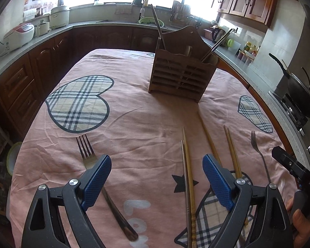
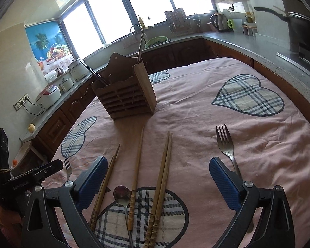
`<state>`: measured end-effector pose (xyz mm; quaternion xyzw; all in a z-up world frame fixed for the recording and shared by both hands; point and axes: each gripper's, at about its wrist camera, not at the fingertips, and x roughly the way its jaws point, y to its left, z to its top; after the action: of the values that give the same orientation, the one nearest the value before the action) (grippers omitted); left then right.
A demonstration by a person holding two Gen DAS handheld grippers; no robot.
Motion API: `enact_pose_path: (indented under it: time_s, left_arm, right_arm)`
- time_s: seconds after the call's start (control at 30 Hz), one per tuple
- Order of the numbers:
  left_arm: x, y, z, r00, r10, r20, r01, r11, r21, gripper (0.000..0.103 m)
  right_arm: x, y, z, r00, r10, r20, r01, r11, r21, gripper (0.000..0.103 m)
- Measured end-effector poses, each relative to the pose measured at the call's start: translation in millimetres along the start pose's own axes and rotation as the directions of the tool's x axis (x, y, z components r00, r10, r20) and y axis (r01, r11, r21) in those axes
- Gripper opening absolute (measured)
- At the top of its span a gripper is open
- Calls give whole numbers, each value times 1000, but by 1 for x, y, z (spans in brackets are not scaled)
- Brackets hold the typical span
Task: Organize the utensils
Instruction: 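Withdraw both grippers back over the remaining chopsticks on the cloth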
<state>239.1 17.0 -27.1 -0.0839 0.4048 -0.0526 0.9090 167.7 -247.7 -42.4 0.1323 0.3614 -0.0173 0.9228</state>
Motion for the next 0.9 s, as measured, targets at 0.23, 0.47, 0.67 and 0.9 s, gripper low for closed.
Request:
enact_pose_path:
  time_s: [0.23, 0.47, 0.67, 0.9]
  left_arm:
    - [18, -1, 4, 999, -9, -39, 9, 1000, -6, 89]
    - [36, -7, 12, 998, -18, -61, 18, 1000, 7, 88]
    - [55, -16, 24, 995, -43, -92, 47, 998, 44, 74]
    - [86, -29, 36, 990, -61, -128, 71, 995, 74, 52]
  right_arm:
    - [13, -4, 1, 999, -13, -29, 13, 1000, -3, 99]
    - [26, -4, 4, 998, -27, -54, 26, 999, -21, 80]
    - [46, -7, 13, 995, -26, -97, 24, 999, -24, 48]
    - [68, -5, 27, 992, -10, -127, 4, 999, -44, 35]
